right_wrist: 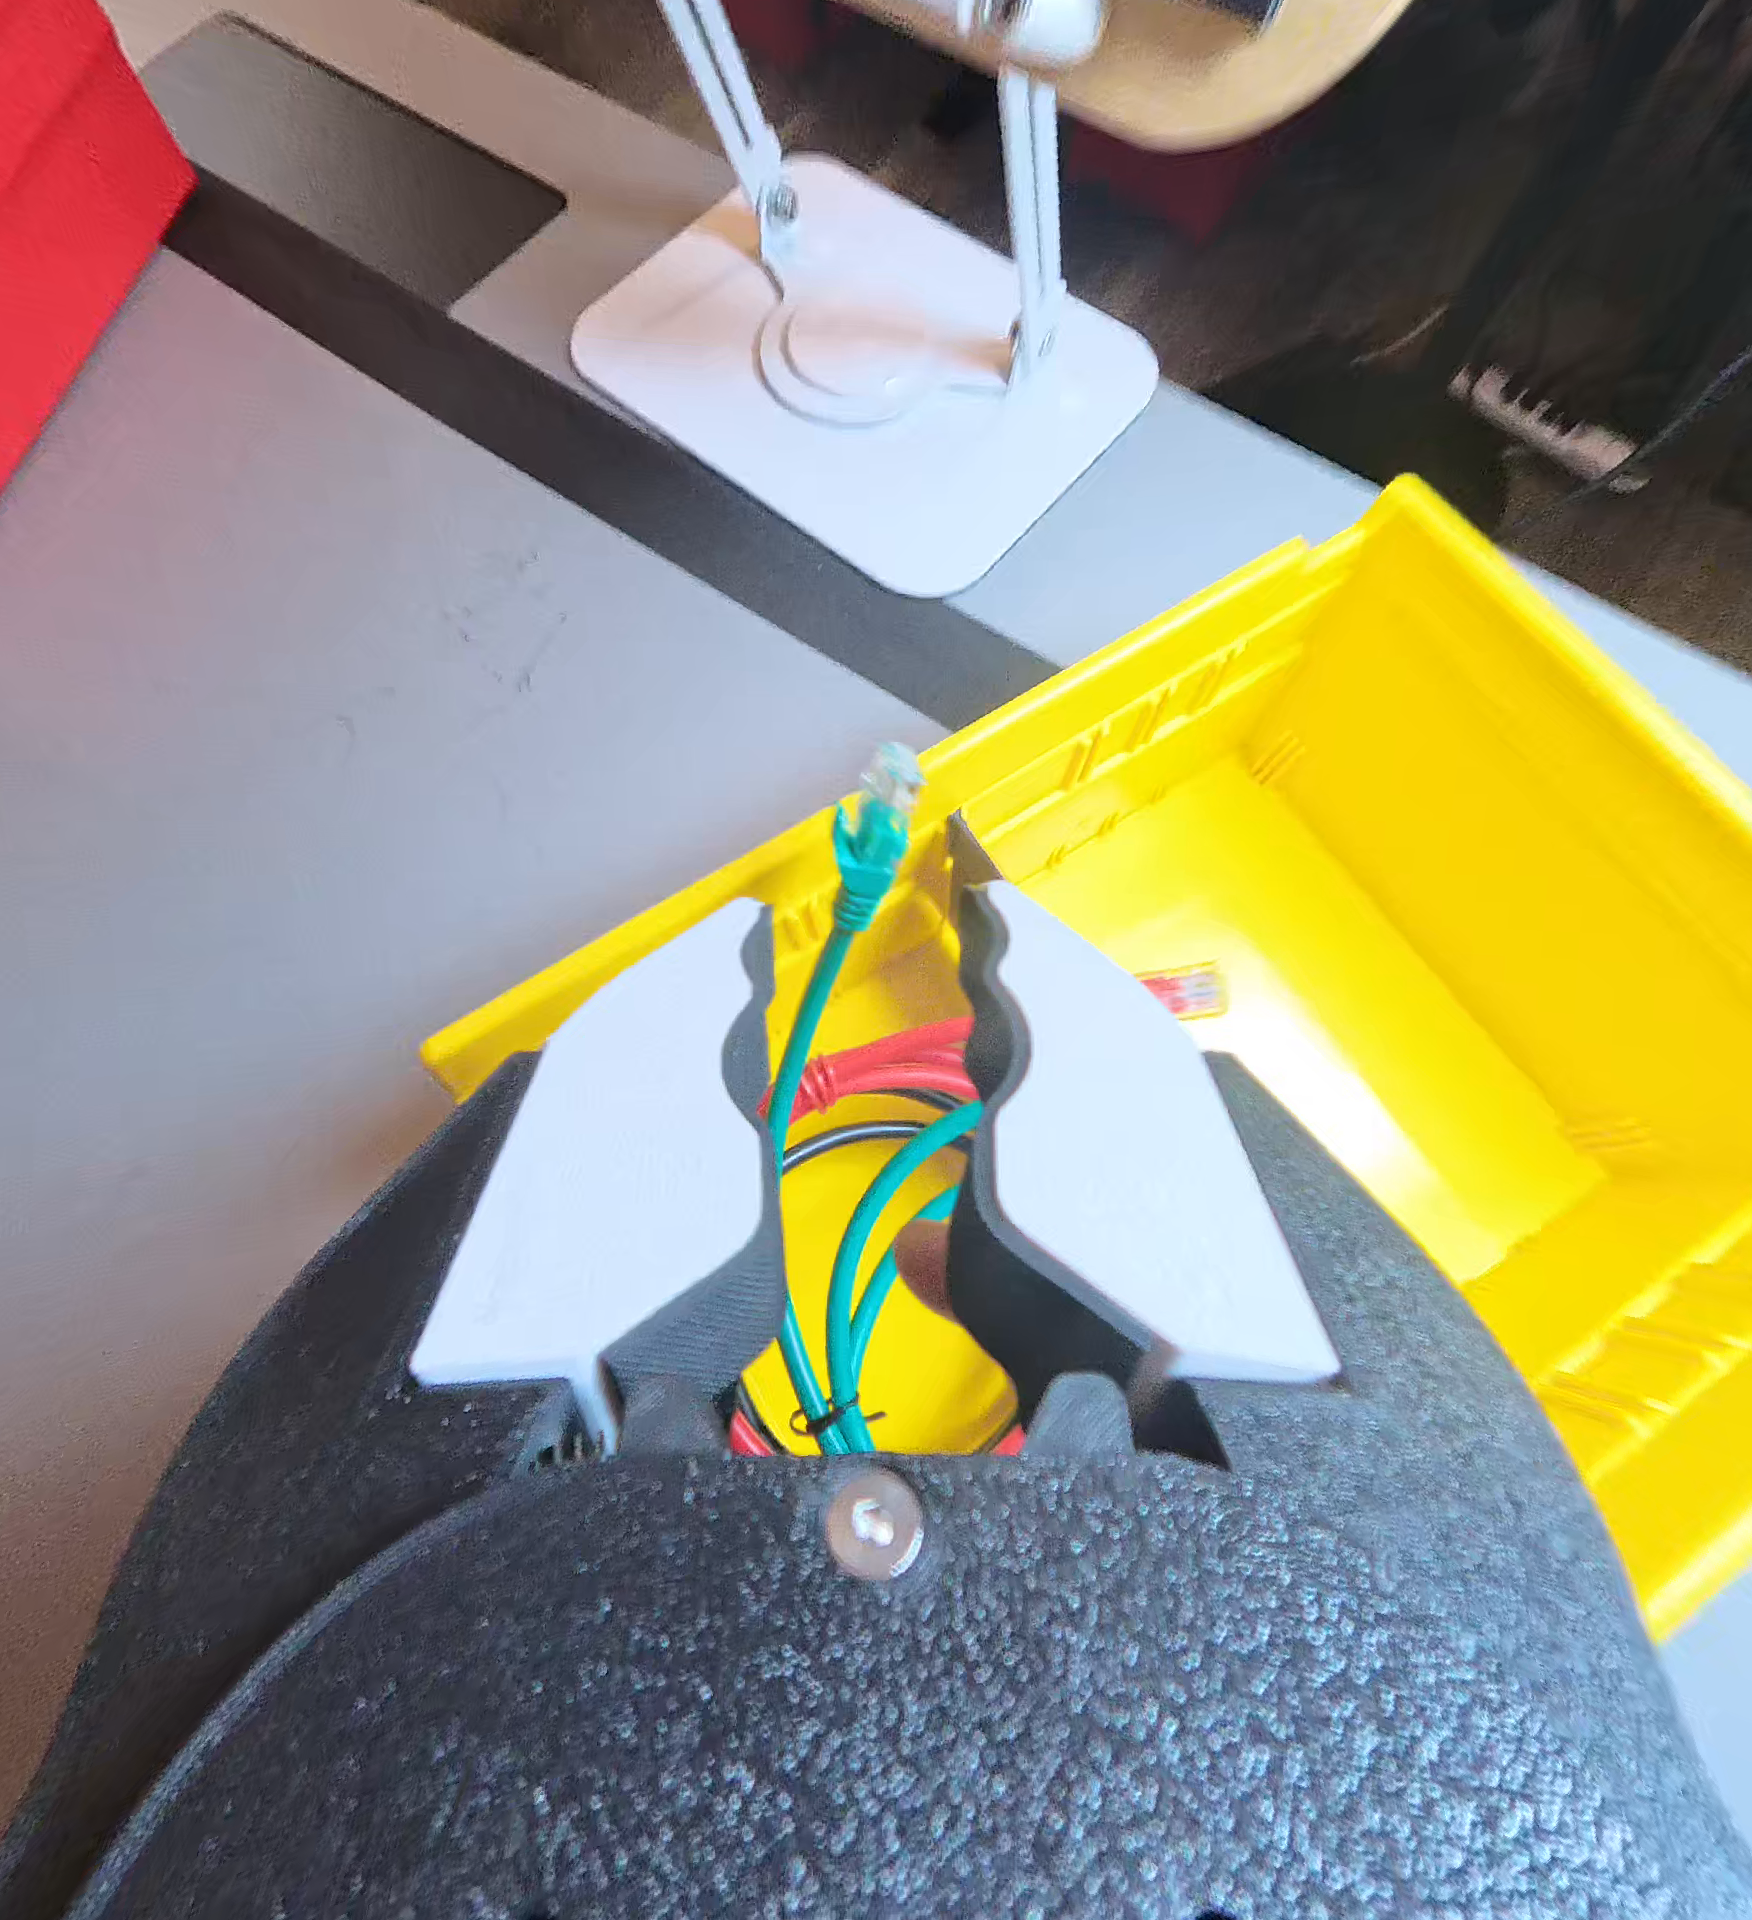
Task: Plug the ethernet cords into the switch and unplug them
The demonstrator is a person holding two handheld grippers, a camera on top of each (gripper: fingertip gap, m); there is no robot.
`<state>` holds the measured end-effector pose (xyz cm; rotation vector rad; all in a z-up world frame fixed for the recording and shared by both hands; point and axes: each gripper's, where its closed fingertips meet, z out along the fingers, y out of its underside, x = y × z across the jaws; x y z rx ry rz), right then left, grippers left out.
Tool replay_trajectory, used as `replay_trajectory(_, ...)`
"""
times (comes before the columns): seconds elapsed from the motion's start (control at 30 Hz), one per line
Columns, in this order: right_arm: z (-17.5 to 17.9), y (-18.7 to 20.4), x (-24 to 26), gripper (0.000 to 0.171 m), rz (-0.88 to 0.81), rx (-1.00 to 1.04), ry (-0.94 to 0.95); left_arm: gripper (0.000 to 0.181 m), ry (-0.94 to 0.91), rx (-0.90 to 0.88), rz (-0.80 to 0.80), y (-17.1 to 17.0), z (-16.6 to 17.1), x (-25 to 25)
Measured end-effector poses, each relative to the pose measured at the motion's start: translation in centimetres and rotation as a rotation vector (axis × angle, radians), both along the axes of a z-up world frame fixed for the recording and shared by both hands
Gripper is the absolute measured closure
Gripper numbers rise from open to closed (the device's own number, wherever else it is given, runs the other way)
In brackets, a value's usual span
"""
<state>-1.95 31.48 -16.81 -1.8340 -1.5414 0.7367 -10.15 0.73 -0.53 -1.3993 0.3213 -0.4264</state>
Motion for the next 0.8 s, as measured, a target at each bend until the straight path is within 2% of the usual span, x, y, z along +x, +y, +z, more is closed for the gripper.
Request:
replay_trajectory(0.13, 5.2, -1.1, 0.8, 0.115, -0.004, 0.176, 0.118, 0.154, -0.038, -0.090, -0.049, 2.1, -2.7, 0.8)
replay_trajectory(0.2, 7.3, -5.1, 0.7, 0.115, 0.096, 0.208, 0.208, 0.154, -0.086, -0.135, -0.077, 3.3, -4.0, 1.5)
replay_trajectory(0.27, 7.9, -10.6, 0.7, 0.113, 0.232, 0.252, 0.266, 0.154, -0.158, -0.202, -0.078, 4.6, -5.4, 1.9)
replay_trajectory(0.37, 6.2, -17.8, 0.7, 0.110, 0.354, 0.420, 0.280, 0.155, -0.295, -0.305, -0.049, 6.5, -7.7, 2.4)
replay_trajectory(0.43, 4.4, -20.5, 0.2, 0.102, 0.363, 0.564, 0.251, 0.155, -0.381, -0.389, -0.068, 7.5, -9.5, 3.4)
replay_trajectory(0.53, 2.6, -21.5, -0.9, 0.081, 0.355, 0.774, 0.171, 0.154, -0.418, -0.518, -0.108, 8.4, -12.5, 5.4)
replay_trajectory(0.63, 0.0, -22.4, -1.6, 0.075, 0.415, 0.709, 0.056, 0.154, -0.398, -0.580, -0.105, 8.9, -14.5, 6.9)
replay_trajectory(0.73, -1.7, -22.1, -2.0, 0.092, 0.448, 0.758, -0.021, 0.154, -0.381, -0.604, -0.114, 9.1, -15.2, 8.0)
replay_trajectory(0.8, -2.0, -22.0, -2.1, 0.093, 0.483, 0.760, -0.033, 0.154, -0.364, -0.601, -0.099, 9.2, -15.5, 7.9)
